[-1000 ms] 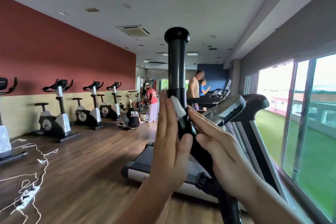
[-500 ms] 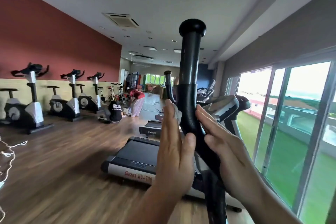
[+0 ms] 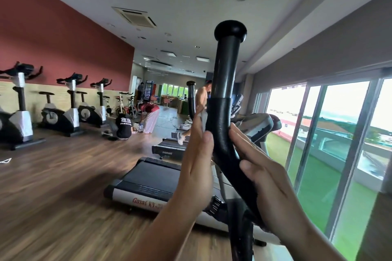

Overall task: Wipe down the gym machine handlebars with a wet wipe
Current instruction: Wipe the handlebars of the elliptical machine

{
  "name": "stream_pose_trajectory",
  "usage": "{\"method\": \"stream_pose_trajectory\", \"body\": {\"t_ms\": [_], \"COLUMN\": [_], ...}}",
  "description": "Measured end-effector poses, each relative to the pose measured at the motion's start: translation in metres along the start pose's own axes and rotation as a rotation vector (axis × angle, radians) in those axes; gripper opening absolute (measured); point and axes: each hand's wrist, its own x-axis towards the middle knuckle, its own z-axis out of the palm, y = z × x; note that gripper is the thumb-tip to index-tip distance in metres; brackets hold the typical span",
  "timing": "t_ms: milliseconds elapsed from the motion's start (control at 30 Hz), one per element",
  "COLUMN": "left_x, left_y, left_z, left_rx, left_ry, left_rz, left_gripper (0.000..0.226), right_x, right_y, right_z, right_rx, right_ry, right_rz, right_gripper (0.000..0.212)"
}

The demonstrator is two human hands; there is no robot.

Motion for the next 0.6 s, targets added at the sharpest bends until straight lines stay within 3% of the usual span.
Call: {"method": "stream_pose_trajectory", "body": {"t_ms": [133,267,433,600], "left_x": [-0.025,-0.02,-0.045,-0.032], "left_y": [-0.007,0.003,-0.006,-0.009], "left_z": [0.004,0.009,0.018,0.024], "left_rx": [0.019,0.388,0.579,0.831], "left_ry": [0.04,0.065,0.062,0.085], "left_rz": [-0.045,0.16,0.187,0.274], "left_gripper": [0.092,0.07,0.073,0.075], "right_x": [-0.001,-0.001,-0.007,-0.013], "right_y": [0.0,0.002,0.009,0.018], "right_z": [-0.005,-0.008,-0.019,-0.029], "right_rx": [-0.01,0.02,-0.016,-0.074], "right_ry": [-0.02,-0.016,-0.013,0.008], "right_rz": [-0.006,0.007,0.02,0.015], "right_gripper": [0.052,0.051,0.045,0.054]}}
